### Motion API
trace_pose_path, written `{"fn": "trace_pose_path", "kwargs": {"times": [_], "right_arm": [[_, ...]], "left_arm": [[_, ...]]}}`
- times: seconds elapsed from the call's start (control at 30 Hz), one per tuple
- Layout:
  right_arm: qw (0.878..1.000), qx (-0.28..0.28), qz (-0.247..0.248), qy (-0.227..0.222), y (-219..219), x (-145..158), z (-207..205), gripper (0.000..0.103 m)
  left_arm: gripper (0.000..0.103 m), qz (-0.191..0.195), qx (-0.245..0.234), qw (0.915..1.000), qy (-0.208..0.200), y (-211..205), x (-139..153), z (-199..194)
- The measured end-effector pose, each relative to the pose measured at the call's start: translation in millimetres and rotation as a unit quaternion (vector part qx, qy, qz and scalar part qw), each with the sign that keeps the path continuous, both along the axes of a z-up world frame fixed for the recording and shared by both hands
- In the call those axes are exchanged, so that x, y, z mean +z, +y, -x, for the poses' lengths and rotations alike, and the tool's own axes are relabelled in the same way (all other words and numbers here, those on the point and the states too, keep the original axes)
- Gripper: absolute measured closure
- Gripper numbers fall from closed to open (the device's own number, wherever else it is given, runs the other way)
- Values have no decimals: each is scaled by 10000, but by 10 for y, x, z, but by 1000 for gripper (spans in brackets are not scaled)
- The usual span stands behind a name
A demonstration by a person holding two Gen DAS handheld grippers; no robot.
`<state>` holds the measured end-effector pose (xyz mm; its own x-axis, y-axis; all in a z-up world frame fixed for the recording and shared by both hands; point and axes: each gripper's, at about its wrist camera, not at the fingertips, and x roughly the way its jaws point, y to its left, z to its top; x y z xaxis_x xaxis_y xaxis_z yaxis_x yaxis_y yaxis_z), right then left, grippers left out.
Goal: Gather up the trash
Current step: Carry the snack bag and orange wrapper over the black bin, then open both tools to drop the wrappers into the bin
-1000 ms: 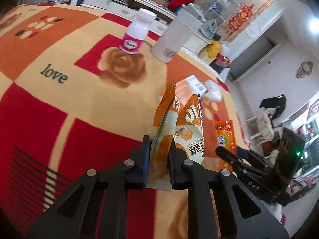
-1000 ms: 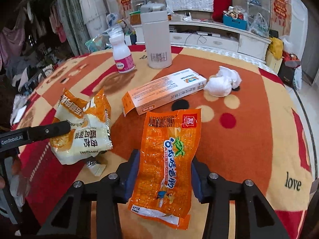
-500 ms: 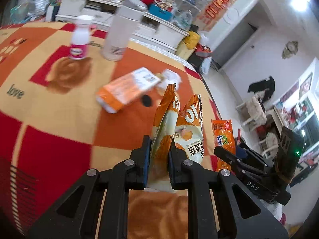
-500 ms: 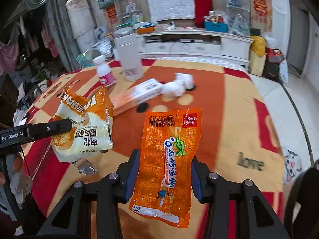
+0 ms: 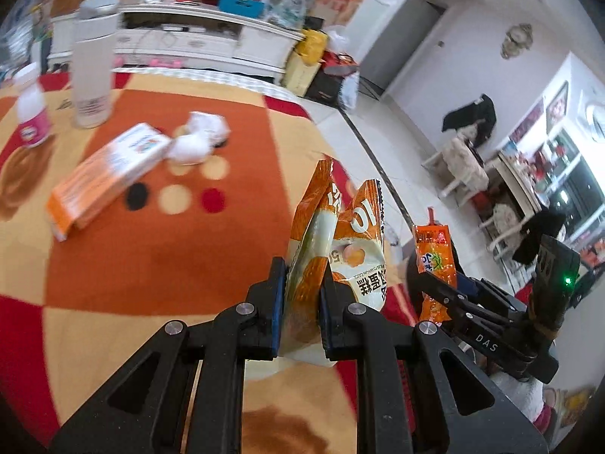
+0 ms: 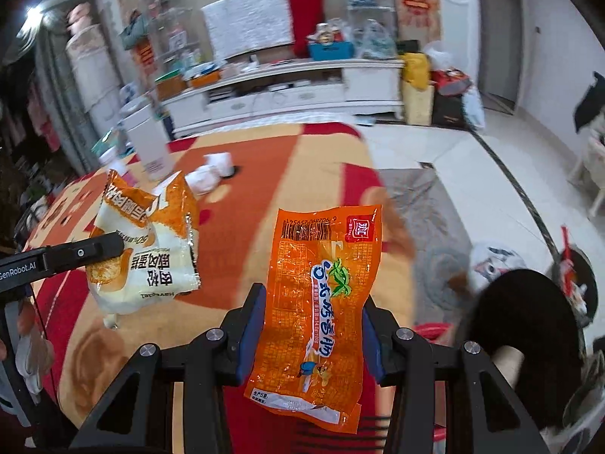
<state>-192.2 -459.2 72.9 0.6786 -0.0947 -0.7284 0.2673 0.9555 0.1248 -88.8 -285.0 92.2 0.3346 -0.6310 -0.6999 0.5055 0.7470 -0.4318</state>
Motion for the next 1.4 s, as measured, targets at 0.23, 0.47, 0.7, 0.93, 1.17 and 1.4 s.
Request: {"fn": "trace_pose_path", "kwargs": {"times": [0.23, 0.47, 0.7, 0.93, 1.17, 1.4], "right_arm": [[9986, -517, -68, -12, -489, -7, 343, 58], [9958, -905, -102, 39, -854, -64, 620, 58], [9911, -1323, -151, 93, -1213, -132, 873, 58], [9848, -1710, -256, 159, -1521, -217, 1045, 58], [9791, -1999, -308, 215, -1751, -291, 1202, 58], [9725, -2276, -465, 178, -1901, -332, 1320, 44]], "left_arm": [[90, -7, -381, 9993, -55, -550, 29, 61], [90, 3, -624, 9980, 50, -998, -28, 108], [89, -6, -888, 9960, 114, -1485, -78, 203], [89, 7, -1176, 9928, 226, -2008, -159, 342], [89, 59, -1305, 9907, 390, -2346, -277, 423], [55, -19, -1374, 9889, 558, -2546, -436, 480]]}}
